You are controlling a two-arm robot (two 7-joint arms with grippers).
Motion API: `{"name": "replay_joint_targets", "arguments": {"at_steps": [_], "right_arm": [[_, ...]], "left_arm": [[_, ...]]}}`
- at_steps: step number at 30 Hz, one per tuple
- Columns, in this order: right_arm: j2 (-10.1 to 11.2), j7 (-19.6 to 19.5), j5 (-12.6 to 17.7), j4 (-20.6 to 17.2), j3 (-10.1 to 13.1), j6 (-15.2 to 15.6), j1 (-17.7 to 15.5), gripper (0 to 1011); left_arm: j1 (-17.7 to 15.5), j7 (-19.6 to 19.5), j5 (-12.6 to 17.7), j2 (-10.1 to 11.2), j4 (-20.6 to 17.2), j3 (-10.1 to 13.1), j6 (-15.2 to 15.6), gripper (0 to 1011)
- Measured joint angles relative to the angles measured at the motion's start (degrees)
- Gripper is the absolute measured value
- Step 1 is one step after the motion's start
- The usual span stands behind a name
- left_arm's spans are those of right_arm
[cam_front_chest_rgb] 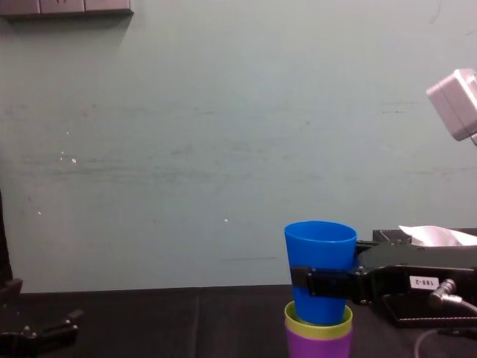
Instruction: Stack the three plastic cups sequentially using one hand.
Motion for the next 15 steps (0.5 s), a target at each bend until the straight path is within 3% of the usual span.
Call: {"name": "replay_joint_targets", "arguments": {"at_steps": [15], "right_arm": [[-0.91, 0.65, -0.35, 2.21, -0.2, -0.83, -0.29, 715]], "left_arm": [[0.0, 0.0, 0.0, 0.0, 0.0, 0.0, 0.0, 1011]]}}
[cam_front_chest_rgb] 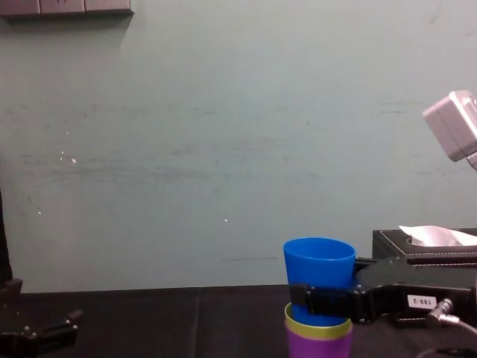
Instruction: Stack the three plastic cups sequentially using one hand.
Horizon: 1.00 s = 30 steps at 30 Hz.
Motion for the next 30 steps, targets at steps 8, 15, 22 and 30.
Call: {"name": "replay_joint_targets", "arguments": {"at_steps": [8, 15, 22, 30], "right_arm": [[-0.01, 0.18, 0.04, 0.08, -0.04, -0.05, 0.01, 716], [0.01, 0.1, 0.08, -0.02, -0.02, 0.02, 0.01, 792], [0.05, 0.02, 0.09, -0.09, 0.02, 0.06, 0.01, 993], [0.05, -0.04, 0.09, -0.15, 0.01, 0.1, 0.01, 1003]], "left_arm": [[0.0, 0.0, 0.0, 0.0, 0.0, 0.0, 0.0, 1011], [0.0, 0.0, 0.0, 0.0, 0.0, 0.0, 0.0, 1011], [0.0, 0.0, 0.0, 0.0, 0.0, 0.0, 0.0, 1012], [0.0, 0.0, 0.0, 0.0, 0.0, 0.0, 0.0, 1011]]}}
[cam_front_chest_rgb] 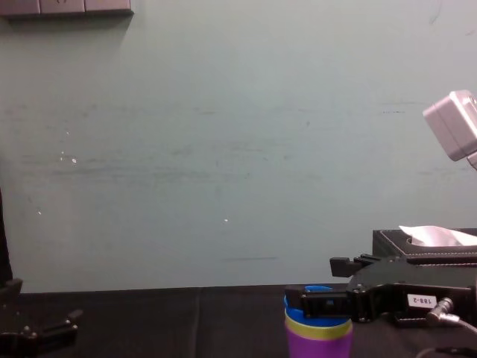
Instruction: Stack the three plastic cups sequentially using one hand.
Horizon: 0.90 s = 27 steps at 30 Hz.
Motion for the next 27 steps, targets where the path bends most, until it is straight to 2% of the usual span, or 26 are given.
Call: {"name": "replay_joint_targets", "arguments": {"at_steps": [7, 10, 14, 18, 20, 27], "right_arm": [[0.19, -2.57, 0.37, -2.59, 2.16, -0.27, -2.07, 1003], [0.12, -4.58, 1.17, -4.43, 4.33, -0.73, -4.2, 1003], [0.21, -6.1, 1.57, -5.96, 6.02, -1.44, -6.22, 1003], [0.56, -8.58, 1.94, -8.37, 8.9, -1.98, -10.01, 1003], [0.8, -9.96, 1.9, -9.48, 10.09, -1.18, -11.72, 1003], [1.11, -13.05, 0.4, -10.67, 12.02, 1.88, -15.64, 1003]], "left_arm": [[0.0, 0.0, 0.0, 0.0, 0.0, 0.0, 0.0, 1011], [0.0, 0.0, 0.0, 0.0, 0.0, 0.0, 0.0, 1011], [0.0, 0.0, 0.0, 0.0, 0.0, 0.0, 0.0, 1011], [-0.01, 0.0, 0.0, 0.0, 0.0, 0.0, 0.0, 1011], [0.0, 0.0, 0.0, 0.0, 0.0, 0.0, 0.0, 1011], [0.0, 0.0, 0.0, 0.0, 0.0, 0.0, 0.0, 1011]]}}
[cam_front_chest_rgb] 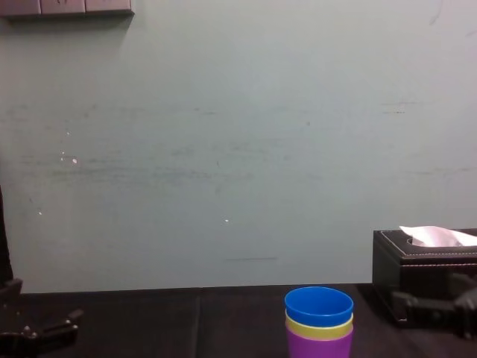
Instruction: Stack the three plastic cups sequentially using one hand.
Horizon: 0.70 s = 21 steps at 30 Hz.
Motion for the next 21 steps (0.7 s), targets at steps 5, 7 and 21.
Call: {"name": "replay_joint_targets", "arguments": {"at_steps": [5, 7, 21], "right_arm": [[-0.32, -1.25, -1.79, 0.49, 0.24, 0.17, -1.68, 1003], [-0.59, -1.52, -2.57, 0.96, 0.21, 0.03, -2.17, 1003], [-2.56, -0.6, -4.88, 4.28, -0.18, -0.46, -3.01, 1003]], "left_arm": [[0.0, 0.0, 0.0, 0.0, 0.0, 0.0, 0.0, 1011], [0.0, 0.0, 0.0, 0.0, 0.0, 0.0, 0.0, 1011], [0.0, 0.0, 0.0, 0.0, 0.0, 0.0, 0.0, 1011]]}}
